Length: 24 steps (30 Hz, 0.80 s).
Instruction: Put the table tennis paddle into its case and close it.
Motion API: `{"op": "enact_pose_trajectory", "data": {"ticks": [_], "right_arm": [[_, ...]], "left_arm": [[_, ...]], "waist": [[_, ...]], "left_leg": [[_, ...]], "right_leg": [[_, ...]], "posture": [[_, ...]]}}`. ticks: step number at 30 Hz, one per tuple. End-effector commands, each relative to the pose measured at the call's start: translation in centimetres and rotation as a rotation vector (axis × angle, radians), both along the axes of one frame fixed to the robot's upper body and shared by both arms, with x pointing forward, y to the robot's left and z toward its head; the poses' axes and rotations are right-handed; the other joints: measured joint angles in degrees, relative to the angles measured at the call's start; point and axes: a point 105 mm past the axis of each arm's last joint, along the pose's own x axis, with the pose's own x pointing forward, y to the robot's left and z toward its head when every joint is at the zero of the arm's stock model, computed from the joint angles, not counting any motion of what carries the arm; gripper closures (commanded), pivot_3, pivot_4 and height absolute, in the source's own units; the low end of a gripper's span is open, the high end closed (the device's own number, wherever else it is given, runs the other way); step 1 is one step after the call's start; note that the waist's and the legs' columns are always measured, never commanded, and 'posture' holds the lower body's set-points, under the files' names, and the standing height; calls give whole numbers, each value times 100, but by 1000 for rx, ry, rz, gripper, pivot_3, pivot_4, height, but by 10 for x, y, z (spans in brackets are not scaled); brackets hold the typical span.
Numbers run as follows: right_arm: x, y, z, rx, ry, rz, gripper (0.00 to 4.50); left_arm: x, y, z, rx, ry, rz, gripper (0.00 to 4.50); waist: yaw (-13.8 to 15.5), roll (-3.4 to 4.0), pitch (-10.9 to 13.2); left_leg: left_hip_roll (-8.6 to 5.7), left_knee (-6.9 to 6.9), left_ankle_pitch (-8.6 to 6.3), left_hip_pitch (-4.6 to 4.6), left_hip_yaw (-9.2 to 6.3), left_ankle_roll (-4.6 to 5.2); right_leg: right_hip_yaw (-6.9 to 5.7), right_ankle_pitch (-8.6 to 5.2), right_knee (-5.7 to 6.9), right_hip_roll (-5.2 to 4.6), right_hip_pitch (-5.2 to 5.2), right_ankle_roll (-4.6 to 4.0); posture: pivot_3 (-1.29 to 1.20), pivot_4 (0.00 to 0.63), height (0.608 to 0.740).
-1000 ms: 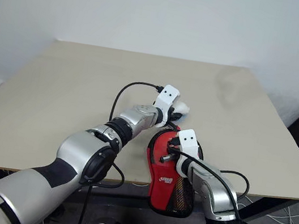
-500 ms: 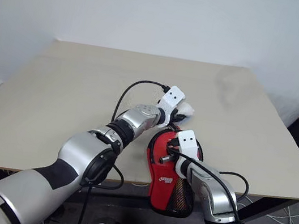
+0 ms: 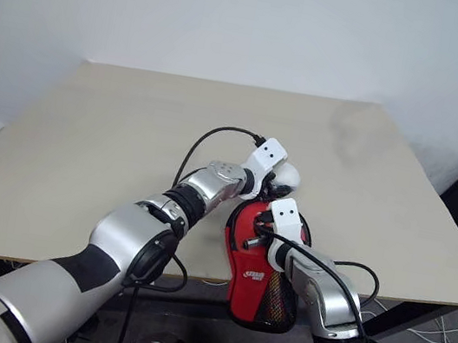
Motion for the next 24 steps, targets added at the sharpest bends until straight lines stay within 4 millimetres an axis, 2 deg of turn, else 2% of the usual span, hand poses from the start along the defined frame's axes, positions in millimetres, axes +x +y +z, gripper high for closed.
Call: {"op": "enact_pose_trajectory", "data": {"ticks": [1,8,12,19,24], "right_arm": [[-2,2,8,39,-17,55,4500],[-11,9,51,184,-147,224,4500],[-16,8,68,236,-194,295,4500],[-8,0,66,200,-202,296,4500],[-12,2,63,183,-195,343,4500]], "left_arm": [[-23,-33,3,-41,-8,-148,516],[-17,-16,6,-83,28,-166,516],[-16,-4,4,-92,51,-196,516],[-11,14,26,-212,91,-235,516],[0,37,44,-254,76,-228,516]], "waist": [[0,0,0],[-6,1,1],[-6,0,2],[-8,0,2],[-8,0,2]], "left_leg": [[0,0,0,0,0,0],[1,0,7,-6,3,19],[2,3,4,-6,1,22],[4,5,4,-6,2,22],[4,7,3,-6,4,23]], "right_leg": [[0,0,0,0,-1,0],[3,0,1,0,-10,0],[3,0,0,0,-8,0],[2,-1,1,0,-10,-1],[3,0,2,0,-10,-1]], "posture": [[0,0,724],[0,0,724],[0,0,724],[0,0,724],[0,0,724]]}}
